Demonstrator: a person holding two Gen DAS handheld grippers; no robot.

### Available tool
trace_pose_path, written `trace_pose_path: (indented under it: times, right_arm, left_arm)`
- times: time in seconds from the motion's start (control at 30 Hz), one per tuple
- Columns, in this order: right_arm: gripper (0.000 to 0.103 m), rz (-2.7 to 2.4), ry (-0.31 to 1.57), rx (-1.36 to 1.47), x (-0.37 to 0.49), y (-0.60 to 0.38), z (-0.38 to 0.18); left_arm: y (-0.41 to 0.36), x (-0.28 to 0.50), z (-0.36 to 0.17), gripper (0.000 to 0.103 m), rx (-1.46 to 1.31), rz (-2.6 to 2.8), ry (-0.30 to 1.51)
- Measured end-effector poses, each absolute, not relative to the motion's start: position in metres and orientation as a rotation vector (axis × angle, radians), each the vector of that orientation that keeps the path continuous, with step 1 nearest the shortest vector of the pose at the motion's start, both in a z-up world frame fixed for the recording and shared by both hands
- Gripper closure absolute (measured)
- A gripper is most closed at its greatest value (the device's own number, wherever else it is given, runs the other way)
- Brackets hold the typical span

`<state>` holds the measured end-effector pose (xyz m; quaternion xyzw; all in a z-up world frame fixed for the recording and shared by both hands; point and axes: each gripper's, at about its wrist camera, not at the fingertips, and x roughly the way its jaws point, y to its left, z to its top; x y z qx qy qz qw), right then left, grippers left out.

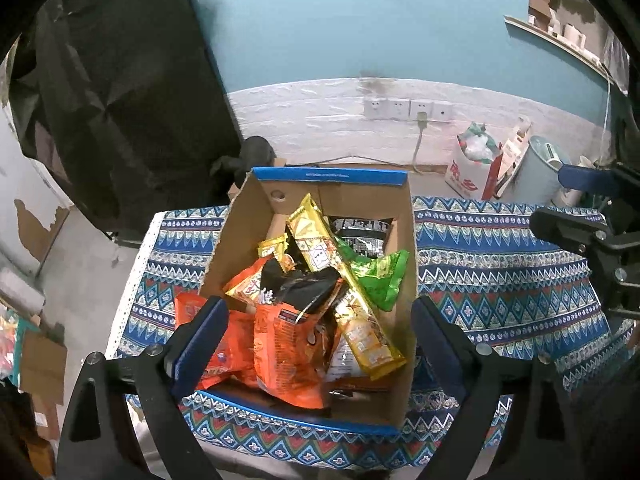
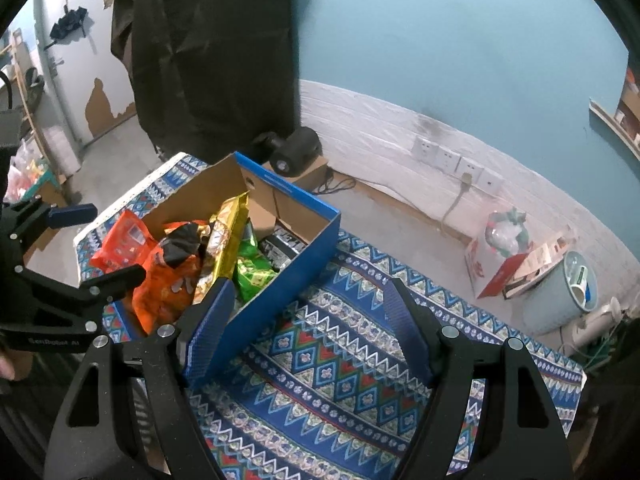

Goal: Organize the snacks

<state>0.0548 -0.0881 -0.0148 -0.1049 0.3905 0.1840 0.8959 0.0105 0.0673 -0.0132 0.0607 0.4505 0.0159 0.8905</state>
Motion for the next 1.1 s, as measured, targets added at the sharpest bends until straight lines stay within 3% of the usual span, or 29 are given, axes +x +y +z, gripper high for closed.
trace_pose_path:
  times: [1.1]
  right_arm:
    - [0.027,0.381,0.813,-0.224,0.0557,-0.0862,-0.0168]
  left_arm:
    - [0.0711,0.0069,-0.0109,0.009,0.092,0.049,0.942]
